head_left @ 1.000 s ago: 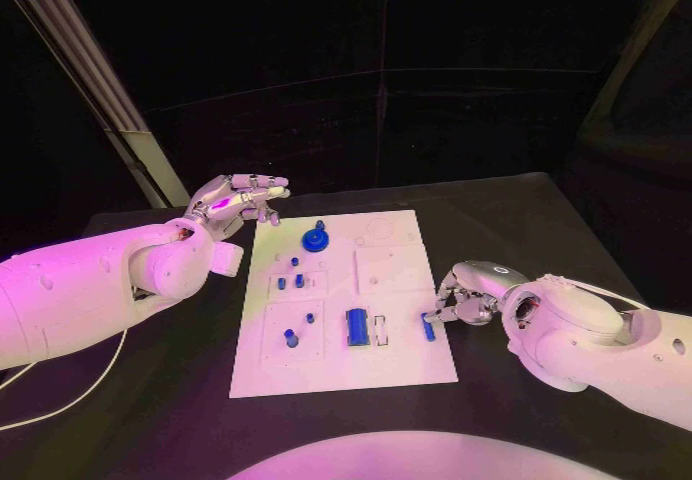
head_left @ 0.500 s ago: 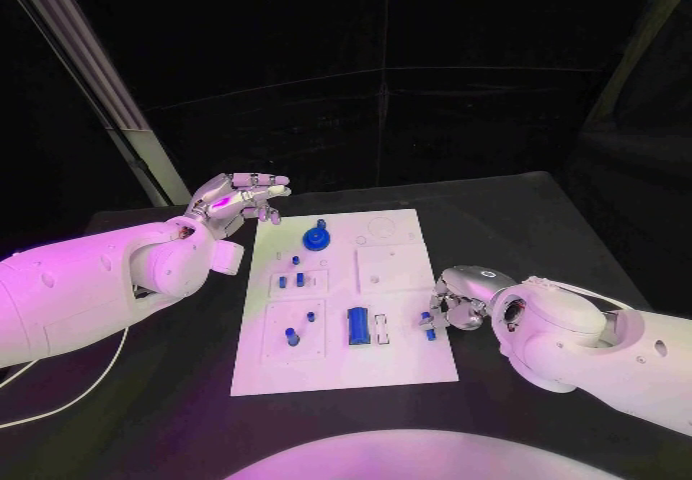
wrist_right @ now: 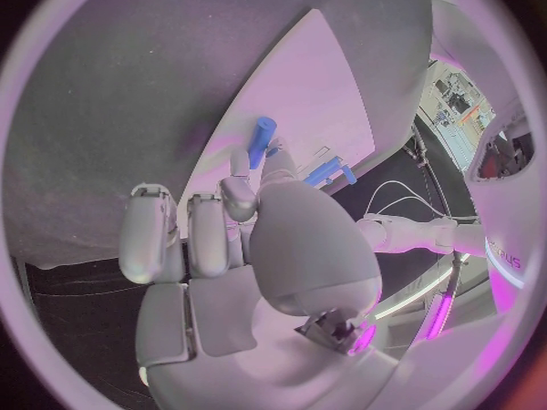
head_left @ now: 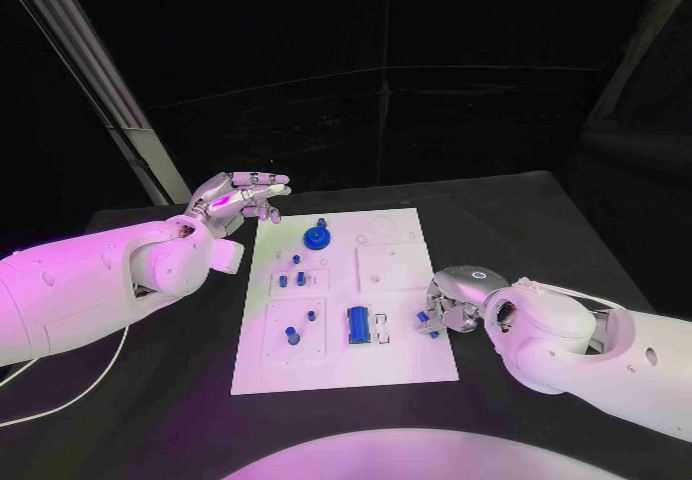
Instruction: Assemble the parts on the task board
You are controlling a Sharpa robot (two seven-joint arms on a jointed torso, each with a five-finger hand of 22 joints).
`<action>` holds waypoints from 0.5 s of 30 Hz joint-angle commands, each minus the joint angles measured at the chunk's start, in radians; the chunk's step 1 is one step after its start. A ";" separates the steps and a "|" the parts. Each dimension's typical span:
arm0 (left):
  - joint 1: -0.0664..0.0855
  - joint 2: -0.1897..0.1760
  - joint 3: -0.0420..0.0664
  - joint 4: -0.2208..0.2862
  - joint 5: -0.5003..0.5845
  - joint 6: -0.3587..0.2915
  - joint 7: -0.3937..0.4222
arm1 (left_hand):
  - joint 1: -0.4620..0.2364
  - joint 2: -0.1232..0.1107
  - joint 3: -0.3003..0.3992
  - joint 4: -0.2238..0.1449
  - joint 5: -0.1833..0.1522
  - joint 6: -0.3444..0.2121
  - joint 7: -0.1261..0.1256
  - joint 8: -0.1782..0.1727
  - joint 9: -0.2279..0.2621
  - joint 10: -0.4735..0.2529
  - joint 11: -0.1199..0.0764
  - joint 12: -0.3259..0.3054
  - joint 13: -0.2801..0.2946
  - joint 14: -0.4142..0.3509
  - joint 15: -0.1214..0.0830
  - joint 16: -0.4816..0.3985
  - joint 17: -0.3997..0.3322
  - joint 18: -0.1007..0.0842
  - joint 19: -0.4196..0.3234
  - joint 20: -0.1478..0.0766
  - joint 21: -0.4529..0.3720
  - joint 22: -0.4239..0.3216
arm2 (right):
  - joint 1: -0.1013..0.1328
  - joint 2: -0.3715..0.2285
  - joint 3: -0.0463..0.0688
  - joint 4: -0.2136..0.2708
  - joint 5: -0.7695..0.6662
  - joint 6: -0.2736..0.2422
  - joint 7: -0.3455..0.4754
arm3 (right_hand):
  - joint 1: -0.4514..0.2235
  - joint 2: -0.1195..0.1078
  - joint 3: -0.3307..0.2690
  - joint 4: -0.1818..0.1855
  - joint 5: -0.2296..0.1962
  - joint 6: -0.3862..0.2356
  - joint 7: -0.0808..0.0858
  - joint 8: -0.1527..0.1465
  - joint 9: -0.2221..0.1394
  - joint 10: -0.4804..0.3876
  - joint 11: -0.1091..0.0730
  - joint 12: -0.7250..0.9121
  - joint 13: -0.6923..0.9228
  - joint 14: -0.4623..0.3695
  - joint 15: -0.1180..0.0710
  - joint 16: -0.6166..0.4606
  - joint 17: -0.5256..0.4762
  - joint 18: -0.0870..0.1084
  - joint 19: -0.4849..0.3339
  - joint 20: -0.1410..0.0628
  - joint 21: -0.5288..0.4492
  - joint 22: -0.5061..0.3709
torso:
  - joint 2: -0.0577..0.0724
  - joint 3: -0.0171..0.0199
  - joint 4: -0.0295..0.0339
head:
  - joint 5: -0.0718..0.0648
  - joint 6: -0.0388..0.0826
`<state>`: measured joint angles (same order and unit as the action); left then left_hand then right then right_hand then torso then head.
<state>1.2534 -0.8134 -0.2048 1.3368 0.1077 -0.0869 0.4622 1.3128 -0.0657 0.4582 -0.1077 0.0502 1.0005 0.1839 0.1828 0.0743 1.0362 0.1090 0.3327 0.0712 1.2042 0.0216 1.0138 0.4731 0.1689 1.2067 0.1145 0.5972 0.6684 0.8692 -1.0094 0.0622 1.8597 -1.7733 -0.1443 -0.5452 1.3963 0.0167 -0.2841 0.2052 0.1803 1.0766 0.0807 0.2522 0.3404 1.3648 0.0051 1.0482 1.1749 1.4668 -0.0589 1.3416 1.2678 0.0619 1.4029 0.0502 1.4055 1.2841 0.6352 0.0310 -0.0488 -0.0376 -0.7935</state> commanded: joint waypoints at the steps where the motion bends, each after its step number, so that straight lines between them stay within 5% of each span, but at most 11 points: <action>1: 0.001 -0.001 0.001 0.001 0.002 0.010 0.004 | 0.006 0.002 0.001 -0.005 0.007 -0.006 0.000 0.006 -0.002 -0.004 0.000 0.004 -0.001 -0.007 -0.003 -0.003 -0.001 0.014 -0.009 0.001 -0.005 -0.001 | -0.016 0.008 -0.011 -0.007 -0.090 0.093 -0.006 | 0.042 0.000 0.008 -0.026 -0.006 -0.002 -0.002 -0.007 -0.021 -0.001 -0.006 -0.007 -0.002 0.046 -0.008 -0.006 0.001 0.006 0.000 -0.005 -0.007 0.000 | 0.001 0.0000 0.0001 | 0.001 -0.001; 8: 0.001 -0.001 0.001 0.000 0.002 0.011 0.002 | 0.006 0.002 0.001 -0.005 0.007 -0.006 0.000 0.006 -0.002 -0.004 0.000 0.004 -0.001 -0.007 -0.003 -0.003 -0.001 0.014 -0.009 0.001 -0.005 -0.001 | -0.021 0.021 -0.011 -0.008 -0.137 0.121 -0.006 | 0.105 0.018 0.042 -0.068 -0.028 -0.007 0.000 -0.017 -0.020 -0.009 -0.005 -0.021 -0.011 0.044 -0.008 -0.011 -0.003 0.006 -0.003 -0.006 -0.010 -0.003 | 0.000 -0.0003 -0.0005 | 0.000 -0.002; 10: 0.001 -0.001 0.001 0.000 0.002 0.011 0.002 | 0.006 0.002 0.001 -0.005 0.007 -0.006 0.000 0.006 -0.002 -0.004 0.000 0.004 -0.001 -0.007 -0.003 -0.003 -0.001 0.014 -0.009 0.001 -0.005 -0.001 | -0.022 0.023 -0.011 -0.007 -0.138 0.119 -0.007 | 0.114 0.026 0.055 -0.072 0.004 -0.008 0.002 -0.023 -0.022 -0.011 -0.005 -0.025 -0.013 0.044 -0.007 -0.012 -0.002 0.006 -0.002 -0.006 -0.011 -0.002 | 0.000 -0.0002 0.0000 | 0.000 -0.002; 12: 0.001 -0.001 0.001 0.001 0.002 0.011 0.002 | 0.006 0.002 0.001 -0.005 0.007 -0.006 0.000 0.006 -0.002 -0.004 0.000 0.004 -0.001 -0.007 -0.003 -0.003 -0.001 0.014 -0.009 0.001 -0.005 -0.001 | -0.022 0.024 -0.011 -0.005 -0.131 0.105 -0.009 | 0.108 0.038 0.069 -0.062 0.085 -0.009 0.002 -0.033 -0.026 -0.011 -0.006 -0.028 -0.014 0.045 -0.008 -0.011 0.000 0.006 -0.001 -0.006 -0.010 -0.001 | 0.000 -0.0002 0.0008 | 0.000 -0.003; 15: 0.000 -0.001 0.000 0.001 0.002 0.011 0.002 | 0.006 0.002 0.001 -0.005 0.007 -0.006 0.000 0.006 -0.002 -0.004 0.000 0.004 -0.001 -0.007 -0.003 -0.003 -0.001 0.014 -0.009 0.001 -0.005 -0.001 | -0.023 0.023 -0.011 -0.001 -0.105 0.078 -0.012 | 0.121 0.065 0.099 -0.059 0.120 -0.009 -0.001 -0.044 -0.030 -0.010 -0.008 -0.028 -0.014 0.046 -0.010 -0.008 0.004 0.005 0.002 -0.007 -0.008 0.003 | 0.000 0.0002 0.0001 | 0.002 -0.004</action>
<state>1.2529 -0.8140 -0.2049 1.3365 0.1077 -0.0867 0.4611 1.3128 -0.0657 0.4582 -0.1077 0.0502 1.0005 0.1839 0.1828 0.0743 1.0362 0.1090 0.3327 0.0712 1.2042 0.0216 1.0137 0.4731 0.1689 1.2067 0.1145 0.5972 0.6684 0.8589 -0.9855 0.0631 1.8747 -1.8889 -0.1114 -0.5382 1.5010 0.0474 -0.1933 0.1442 0.2918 1.0654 0.0777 0.2116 0.3101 1.3591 -0.0001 1.0241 1.1585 1.4662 -0.0591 1.3360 1.2698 0.0619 1.4029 0.0502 1.4016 1.2851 0.6355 0.0309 -0.0488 -0.0370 -0.7964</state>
